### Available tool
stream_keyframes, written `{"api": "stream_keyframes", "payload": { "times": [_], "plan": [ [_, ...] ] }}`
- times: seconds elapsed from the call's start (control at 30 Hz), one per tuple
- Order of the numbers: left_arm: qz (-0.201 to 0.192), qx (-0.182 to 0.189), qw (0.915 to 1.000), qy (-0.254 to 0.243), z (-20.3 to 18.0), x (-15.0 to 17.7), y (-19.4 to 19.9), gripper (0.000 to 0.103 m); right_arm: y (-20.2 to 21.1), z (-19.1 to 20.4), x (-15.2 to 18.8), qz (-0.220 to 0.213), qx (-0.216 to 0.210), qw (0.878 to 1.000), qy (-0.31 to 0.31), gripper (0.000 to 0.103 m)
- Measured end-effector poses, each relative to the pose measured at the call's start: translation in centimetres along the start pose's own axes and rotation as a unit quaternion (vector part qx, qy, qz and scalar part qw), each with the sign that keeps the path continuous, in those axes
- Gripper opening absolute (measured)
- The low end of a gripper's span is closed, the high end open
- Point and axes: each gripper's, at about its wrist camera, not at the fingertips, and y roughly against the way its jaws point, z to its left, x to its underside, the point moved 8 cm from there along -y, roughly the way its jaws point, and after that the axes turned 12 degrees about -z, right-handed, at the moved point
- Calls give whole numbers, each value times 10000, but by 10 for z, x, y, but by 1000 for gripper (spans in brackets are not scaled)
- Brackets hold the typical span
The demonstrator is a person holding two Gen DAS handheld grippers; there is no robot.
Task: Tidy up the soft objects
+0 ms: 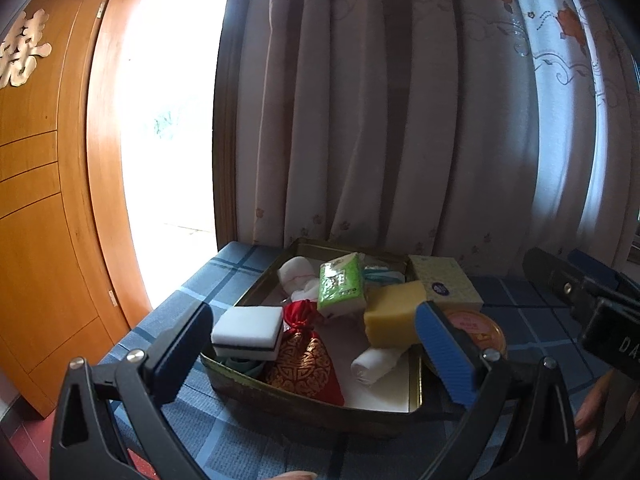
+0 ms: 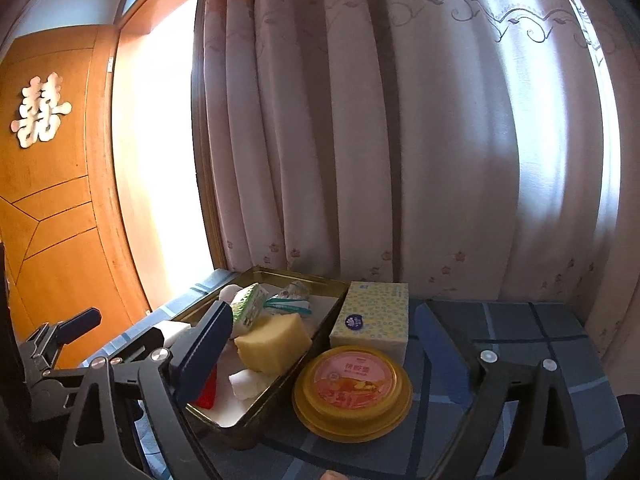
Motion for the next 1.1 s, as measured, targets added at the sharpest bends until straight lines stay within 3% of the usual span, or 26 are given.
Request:
{"api": "stream_keyframes", "payload": {
  "times": [1.1],
  "plan": [
    [89, -215, 9997, 17, 19, 1, -2, 103, 8, 11, 1, -59, -180, 9998, -62, 94]
  ]
}}
